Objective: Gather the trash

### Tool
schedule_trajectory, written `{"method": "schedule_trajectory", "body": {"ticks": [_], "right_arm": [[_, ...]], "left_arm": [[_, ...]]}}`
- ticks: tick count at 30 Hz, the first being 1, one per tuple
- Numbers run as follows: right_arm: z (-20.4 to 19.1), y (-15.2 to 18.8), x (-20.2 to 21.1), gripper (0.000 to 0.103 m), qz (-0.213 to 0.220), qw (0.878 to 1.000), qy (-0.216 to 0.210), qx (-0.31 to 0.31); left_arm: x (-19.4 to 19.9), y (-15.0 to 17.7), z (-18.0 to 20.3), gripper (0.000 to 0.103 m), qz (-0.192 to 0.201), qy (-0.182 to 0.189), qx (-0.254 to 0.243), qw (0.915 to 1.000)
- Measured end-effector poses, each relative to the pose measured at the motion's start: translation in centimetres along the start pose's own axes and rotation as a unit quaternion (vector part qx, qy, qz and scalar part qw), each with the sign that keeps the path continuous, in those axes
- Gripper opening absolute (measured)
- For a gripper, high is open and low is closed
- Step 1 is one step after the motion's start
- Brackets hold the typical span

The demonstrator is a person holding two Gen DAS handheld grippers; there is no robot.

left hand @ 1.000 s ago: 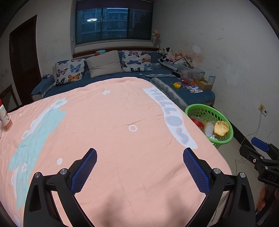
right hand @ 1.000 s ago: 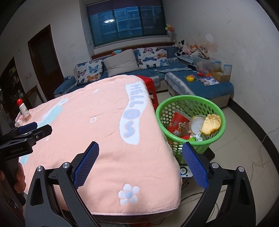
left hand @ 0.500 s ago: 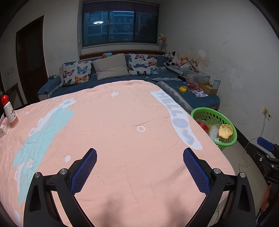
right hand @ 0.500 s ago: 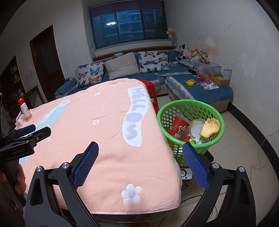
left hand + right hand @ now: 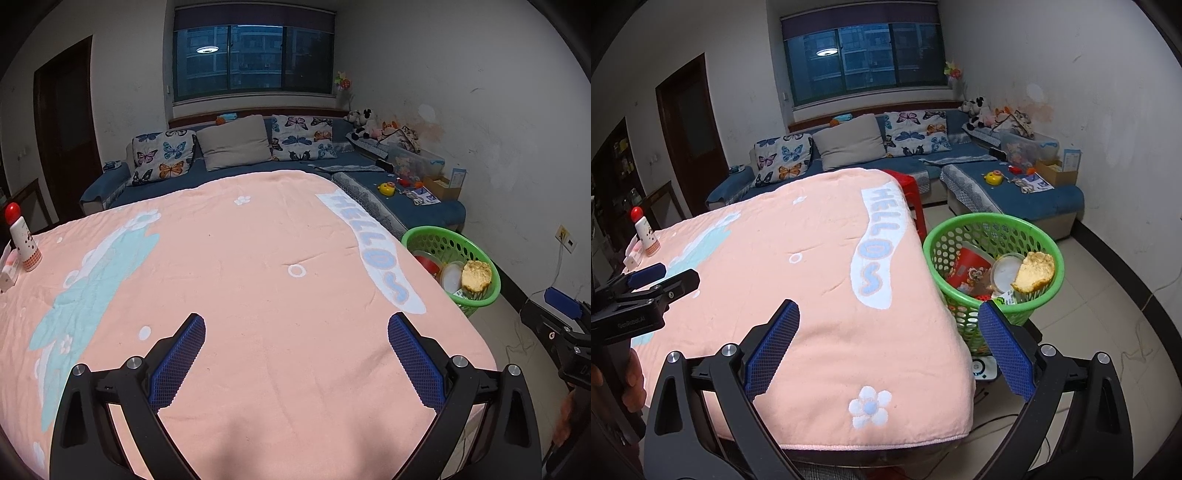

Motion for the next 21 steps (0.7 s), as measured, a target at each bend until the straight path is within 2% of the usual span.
{"method": "schedule_trajectory", "body": {"ticks": [21], "right_arm": [[-0.13,0.29,0.41,0.096,0.000,1.000,-0.001,-0.001]], "left_arm": [[0.28,-0.08,0.52,0.096,0.003,-0.001,-0.005,1.0000]]}}
Point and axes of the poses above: each gripper's, at about its wrist camera, not at the fingertips, and x roughly against the way its jaws point, z to its right, y to its underside, the point moved 10 cm from there along -x, roughly the way its jaws point, and after that the axes turned 5 degrees about z, right-handed, at the moved point
